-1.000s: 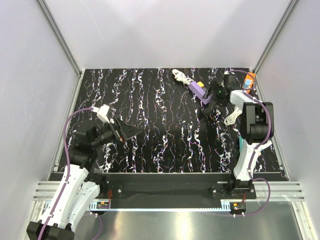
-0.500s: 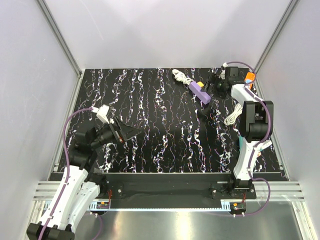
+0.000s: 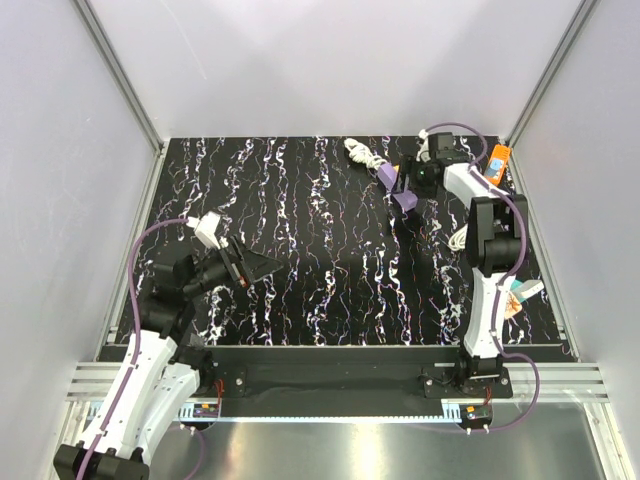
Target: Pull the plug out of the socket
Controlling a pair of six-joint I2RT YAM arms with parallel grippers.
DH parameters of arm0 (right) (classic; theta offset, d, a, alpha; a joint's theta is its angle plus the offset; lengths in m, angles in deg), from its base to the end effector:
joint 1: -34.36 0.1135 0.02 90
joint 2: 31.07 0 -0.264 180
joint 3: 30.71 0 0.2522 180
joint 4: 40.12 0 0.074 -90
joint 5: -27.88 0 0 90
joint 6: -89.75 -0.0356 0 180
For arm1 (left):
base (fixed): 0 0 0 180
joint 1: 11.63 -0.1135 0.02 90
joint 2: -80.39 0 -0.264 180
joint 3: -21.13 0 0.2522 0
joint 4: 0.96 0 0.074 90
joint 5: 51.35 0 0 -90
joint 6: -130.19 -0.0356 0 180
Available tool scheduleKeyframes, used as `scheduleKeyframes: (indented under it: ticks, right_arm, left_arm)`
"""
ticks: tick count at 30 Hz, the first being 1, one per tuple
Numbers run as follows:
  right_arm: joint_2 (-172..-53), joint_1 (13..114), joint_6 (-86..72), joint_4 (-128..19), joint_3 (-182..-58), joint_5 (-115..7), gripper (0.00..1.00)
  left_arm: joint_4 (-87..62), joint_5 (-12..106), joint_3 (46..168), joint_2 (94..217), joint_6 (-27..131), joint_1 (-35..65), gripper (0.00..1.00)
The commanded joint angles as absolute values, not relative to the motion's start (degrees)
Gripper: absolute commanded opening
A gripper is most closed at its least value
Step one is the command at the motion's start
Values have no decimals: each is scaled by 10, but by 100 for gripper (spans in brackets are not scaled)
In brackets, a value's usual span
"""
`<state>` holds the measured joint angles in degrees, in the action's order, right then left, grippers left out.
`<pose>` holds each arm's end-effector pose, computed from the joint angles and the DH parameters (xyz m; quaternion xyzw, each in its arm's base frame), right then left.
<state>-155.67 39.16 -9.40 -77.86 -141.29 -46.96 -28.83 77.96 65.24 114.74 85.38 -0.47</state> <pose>0.4792 0.0496 0.1846 -0.0076 0.9375 0.1631 0.3071 0.1400 -0.0506 0.2737 -0.0343 0.7868 -0.5011 0.3587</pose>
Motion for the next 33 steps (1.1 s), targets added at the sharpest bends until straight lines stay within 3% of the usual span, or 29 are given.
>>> scheduleKeyframes:
  ticks: [1, 6, 11, 13, 17, 23, 33]
  right_arm:
    - [-1554, 419, -54, -799, -1438, -513, 74]
    - [-1564, 460, -6, -835, -1457, -618, 63]
    - [-1578, 512, 31, -865, -1467, -759, 28]
    - [-1578, 529, 42, -870, -1463, -795, 22]
    - [-1574, 587, 44, -896, -1452, -900, 0]
    - [-1582, 683, 1, -982, -1423, -1083, 0]
    - [-1550, 835, -172, -1075, -1275, -1156, 0]
  left_arm:
    - [-279, 796, 657, 1144, 858, -8, 99]
    - [-285, 793, 653, 1150, 855, -8, 99]
    - [-287, 793, 643, 1151, 858, -9, 99]
    - [-287, 793, 642, 1150, 859, -9, 99]
    - [-292, 793, 641, 1146, 858, -9, 99]
    - [-303, 789, 642, 1138, 856, -10, 99]
    - [-406, 736, 692, 1103, 804, -13, 99]
